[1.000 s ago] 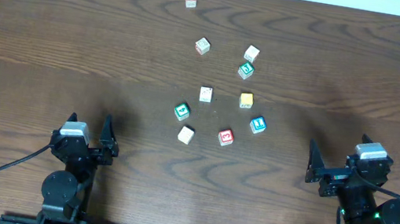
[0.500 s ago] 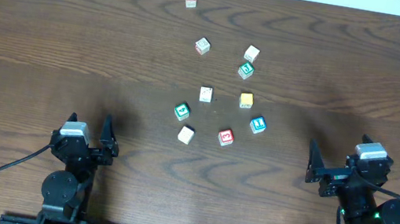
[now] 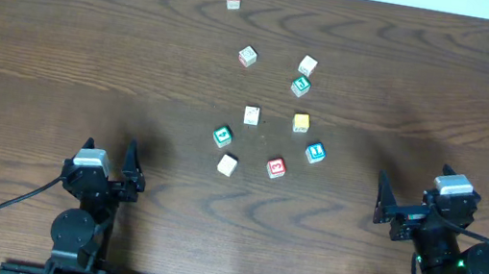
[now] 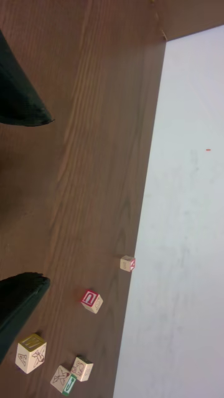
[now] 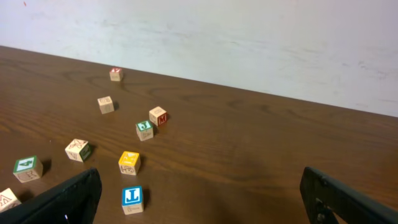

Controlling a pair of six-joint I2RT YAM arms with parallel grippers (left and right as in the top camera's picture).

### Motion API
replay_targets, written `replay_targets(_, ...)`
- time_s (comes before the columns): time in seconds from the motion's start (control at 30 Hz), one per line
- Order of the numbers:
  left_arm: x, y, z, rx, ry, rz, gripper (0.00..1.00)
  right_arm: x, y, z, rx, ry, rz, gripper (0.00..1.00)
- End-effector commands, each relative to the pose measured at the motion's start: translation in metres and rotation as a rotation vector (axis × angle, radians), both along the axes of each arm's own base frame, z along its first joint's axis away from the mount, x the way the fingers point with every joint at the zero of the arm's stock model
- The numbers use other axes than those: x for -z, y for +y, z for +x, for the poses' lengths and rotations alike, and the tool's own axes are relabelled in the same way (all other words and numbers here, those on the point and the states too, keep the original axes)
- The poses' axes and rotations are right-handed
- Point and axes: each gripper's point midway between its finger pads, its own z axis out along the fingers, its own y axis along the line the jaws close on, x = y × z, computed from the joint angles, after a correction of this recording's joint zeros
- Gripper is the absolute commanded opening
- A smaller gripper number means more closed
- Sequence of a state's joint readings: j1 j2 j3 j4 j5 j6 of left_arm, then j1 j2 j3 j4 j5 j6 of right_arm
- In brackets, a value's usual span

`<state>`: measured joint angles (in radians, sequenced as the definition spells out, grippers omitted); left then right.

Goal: Lift 5 blocks

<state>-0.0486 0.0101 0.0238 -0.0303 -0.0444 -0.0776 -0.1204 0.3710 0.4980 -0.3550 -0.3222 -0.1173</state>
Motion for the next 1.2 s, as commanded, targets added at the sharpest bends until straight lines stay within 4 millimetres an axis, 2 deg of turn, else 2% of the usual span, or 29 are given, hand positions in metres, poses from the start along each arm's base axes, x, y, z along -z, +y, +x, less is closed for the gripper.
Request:
replay_targets(0.0, 0.0171, 0.0035, -0.0010, -0.020, 0.051, 0.011, 0.76, 0.0024, 0.0007, -0.0008, -0.008, 0.000, -0.009, 0.99)
replay_targets(1.17, 0.0171, 0.0035, -0.0010, -0.020, 0.051, 0.011, 0.76, 0.0059, 0.0008, -0.0016, -0.008, 0.015, -0.007, 0.99)
